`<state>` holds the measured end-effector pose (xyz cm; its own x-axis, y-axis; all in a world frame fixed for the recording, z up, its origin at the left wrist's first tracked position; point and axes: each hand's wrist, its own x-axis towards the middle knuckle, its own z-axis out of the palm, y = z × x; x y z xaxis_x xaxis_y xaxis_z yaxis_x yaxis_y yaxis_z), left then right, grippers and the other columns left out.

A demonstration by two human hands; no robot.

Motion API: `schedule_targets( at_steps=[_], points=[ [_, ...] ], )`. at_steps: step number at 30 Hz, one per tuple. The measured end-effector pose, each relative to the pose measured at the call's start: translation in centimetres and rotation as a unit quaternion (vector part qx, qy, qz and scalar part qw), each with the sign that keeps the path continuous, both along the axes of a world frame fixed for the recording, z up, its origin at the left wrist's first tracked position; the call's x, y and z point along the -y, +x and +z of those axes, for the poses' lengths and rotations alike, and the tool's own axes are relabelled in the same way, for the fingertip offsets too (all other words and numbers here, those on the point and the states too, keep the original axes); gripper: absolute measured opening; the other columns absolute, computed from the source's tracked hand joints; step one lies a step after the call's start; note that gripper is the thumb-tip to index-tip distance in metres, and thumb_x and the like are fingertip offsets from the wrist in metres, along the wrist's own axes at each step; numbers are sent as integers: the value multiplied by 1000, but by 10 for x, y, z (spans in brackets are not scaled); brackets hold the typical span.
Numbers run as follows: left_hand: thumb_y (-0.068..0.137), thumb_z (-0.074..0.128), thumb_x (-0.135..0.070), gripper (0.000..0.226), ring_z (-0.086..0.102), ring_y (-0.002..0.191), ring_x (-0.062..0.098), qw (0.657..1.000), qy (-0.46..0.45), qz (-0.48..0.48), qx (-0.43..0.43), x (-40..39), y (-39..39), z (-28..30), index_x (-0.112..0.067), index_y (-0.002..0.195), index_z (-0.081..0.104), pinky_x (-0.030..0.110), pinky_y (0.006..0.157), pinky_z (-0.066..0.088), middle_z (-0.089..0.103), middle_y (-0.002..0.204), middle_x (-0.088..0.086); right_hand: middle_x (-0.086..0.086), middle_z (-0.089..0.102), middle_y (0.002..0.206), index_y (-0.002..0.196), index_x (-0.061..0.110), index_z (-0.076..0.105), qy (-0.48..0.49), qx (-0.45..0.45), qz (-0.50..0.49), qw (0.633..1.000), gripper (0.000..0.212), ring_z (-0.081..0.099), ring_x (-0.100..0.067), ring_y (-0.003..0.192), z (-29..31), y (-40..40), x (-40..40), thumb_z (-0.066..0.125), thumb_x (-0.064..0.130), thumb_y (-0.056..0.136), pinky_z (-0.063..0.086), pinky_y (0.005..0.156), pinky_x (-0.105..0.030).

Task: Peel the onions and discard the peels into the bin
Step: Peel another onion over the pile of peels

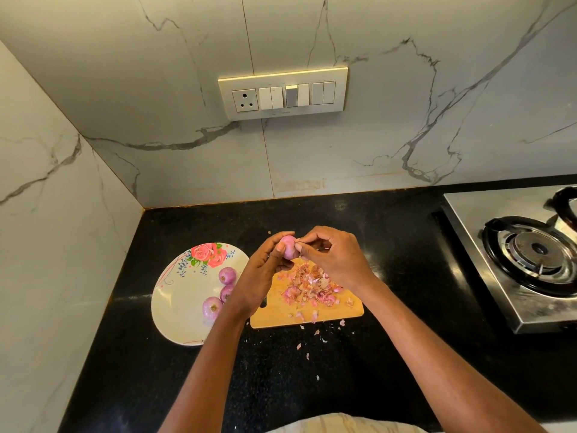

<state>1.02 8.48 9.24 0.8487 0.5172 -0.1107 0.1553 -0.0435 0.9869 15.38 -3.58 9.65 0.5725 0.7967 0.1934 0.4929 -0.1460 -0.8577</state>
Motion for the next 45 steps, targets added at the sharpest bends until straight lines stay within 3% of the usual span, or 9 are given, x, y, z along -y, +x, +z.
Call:
schedule_targets(
  at_steps=[2, 5, 7, 13, 17, 21, 26, 32, 45],
  points=[
    [108, 38, -32, 34, 64, 111, 14, 1000, 0, 0, -4, 1, 0, -1, -28, 136, 55, 26, 94, 54, 65, 128, -3, 19, 73, 89, 98, 24, 77, -3, -12, -1, 1000, 12, 70, -5, 88, 0, -2, 0, 75, 33, 90, 56, 95, -48],
    [106, 38, -37, 37, 65, 109, 15, 1000, -1, 4, -3, 1, 0, -2, -27, 137, 55, 26, 93, 54, 64, 128, 0, 12, 74, 92, 103, 16, 78, 13, -20, -1, 1000, 12, 69, -4, 89, 0, -4, 1, 75, 19, 92, 56, 80, -19],
    [103, 39, -42, 41, 65, 107, 15, 1000, -5, 6, -2, 1, 0, -3, -27, 138, 55, 26, 92, 54, 64, 129, 1, 12, 74, 94, 104, 15, 78, 19, -18, 2, 1000, 12, 68, -2, 91, 0, -5, 1, 73, 16, 93, 51, 79, -11],
    [103, 38, -42, 41, 65, 108, 14, 1000, 1, 6, 3, 1, -2, -2, -28, 138, 55, 25, 92, 54, 64, 128, 0, 9, 73, 93, 102, 16, 76, 20, -36, 9, 999, 17, 66, -2, 90, 4, -7, -2, 77, 27, 90, 50, 76, -11],
    [102, 39, -42, 36, 65, 103, 11, 1000, -8, 7, 4, 2, -2, 1, -33, 131, 57, 24, 90, 54, 65, 125, -2, 11, 74, 93, 102, 16, 77, 16, -31, 9, 999, 11, 68, -2, 90, 1, -5, -2, 76, 22, 92, 49, 77, -8],
    [103, 37, -43, 40, 64, 95, 11, 1000, -16, 14, -2, 3, -2, -2, -28, 134, 58, 24, 89, 54, 66, 121, 2, 7, 74, 95, 103, 15, 77, 19, -27, 2, 999, 11, 67, 1, 91, 2, -7, -1, 74, 15, 92, 38, 83, 3],
    [103, 36, -45, 45, 64, 93, 11, 1000, -15, 16, -8, 2, -1, -3, -24, 136, 58, 24, 87, 54, 67, 114, 4, 8, 72, 101, 108, 17, 75, 13, -18, 36, 999, 24, 69, -1, 94, 2, -7, 0, 80, 28, 87, 53, 80, -12],
    [104, 32, -45, 46, 62, 90, 6, 1000, 5, 2, -15, 1, -2, 0, -25, 135, 59, 21, 86, 53, 68, 117, 1, 10, 73, 96, 105, 18, 78, 20, 5, 38, 999, 14, 69, -4, 91, 3, 0, 1, 76, 20, 91, 53, 78, -15],
    [108, 28, -45, 42, 64, 99, 8, 999, 23, -2, -44, 0, -1, -2, -32, 134, 59, 23, 87, 55, 66, 122, -7, 12, 73, 91, 101, 19, 78, 10, -16, 27, 999, 11, 69, -4, 89, 5, -1, 1, 76, 24, 91, 53, 77, -15]
  ],
)
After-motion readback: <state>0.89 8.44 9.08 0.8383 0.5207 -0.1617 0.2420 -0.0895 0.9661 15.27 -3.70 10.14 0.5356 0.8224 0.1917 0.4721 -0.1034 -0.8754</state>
